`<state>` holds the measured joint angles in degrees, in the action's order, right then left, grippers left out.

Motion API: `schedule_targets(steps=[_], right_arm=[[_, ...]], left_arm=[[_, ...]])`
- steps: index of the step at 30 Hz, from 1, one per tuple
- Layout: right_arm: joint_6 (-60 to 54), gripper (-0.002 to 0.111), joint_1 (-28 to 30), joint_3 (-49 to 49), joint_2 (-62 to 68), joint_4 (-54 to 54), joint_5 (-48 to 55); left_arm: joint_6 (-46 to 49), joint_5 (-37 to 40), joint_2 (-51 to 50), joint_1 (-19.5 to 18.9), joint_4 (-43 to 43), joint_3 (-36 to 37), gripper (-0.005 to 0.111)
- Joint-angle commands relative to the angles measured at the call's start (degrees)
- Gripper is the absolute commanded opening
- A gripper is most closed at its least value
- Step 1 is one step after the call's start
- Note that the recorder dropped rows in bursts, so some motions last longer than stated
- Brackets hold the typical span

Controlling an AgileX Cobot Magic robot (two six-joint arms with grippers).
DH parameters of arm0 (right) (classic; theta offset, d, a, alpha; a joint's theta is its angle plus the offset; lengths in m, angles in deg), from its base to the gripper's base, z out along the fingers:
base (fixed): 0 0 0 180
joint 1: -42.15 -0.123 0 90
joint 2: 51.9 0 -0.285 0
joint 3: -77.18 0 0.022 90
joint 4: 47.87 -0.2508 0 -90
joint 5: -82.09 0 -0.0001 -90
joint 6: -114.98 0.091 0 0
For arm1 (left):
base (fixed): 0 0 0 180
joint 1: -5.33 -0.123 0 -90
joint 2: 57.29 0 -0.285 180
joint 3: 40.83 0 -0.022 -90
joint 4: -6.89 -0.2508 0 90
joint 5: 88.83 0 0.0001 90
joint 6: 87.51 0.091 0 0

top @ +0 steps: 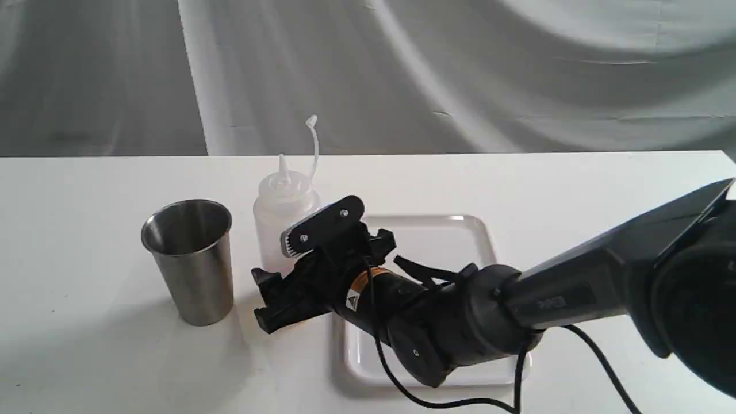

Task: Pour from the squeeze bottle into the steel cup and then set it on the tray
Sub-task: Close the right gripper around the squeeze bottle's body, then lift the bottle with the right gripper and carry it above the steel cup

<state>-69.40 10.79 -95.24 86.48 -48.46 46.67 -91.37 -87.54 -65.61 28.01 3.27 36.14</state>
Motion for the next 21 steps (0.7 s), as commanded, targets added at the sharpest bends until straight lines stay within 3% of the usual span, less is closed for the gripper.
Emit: schedule_targets(steps=[1, 8, 15, 21], right_arm=[[-0.2, 0.075, 0.0, -0.2, -0.2, 0.6, -0.1], [-0.2, 0.061, 0.0, -0.2, -0.2, -0.3, -0.2], [-0.2, 0.027, 0.0, -0.2, -1.5, -2.9, 0.2], [-4.7, 0.007, 0.0, -0.2, -7.5, -2.5, 5.8]], left_arm=[[0.0, -0.6, -0.4, -0.1, -0.2, 0.3, 0.008], [0.0, -0.6, -0.4, -0.1, -0.2, 0.3, 0.008], [0.0, -0.6, -0.4, -0.1, -0.2, 0.3, 0.008], [0.0, -0.6, -0.4, -0.1, -0.2, 0.3, 0.008]])
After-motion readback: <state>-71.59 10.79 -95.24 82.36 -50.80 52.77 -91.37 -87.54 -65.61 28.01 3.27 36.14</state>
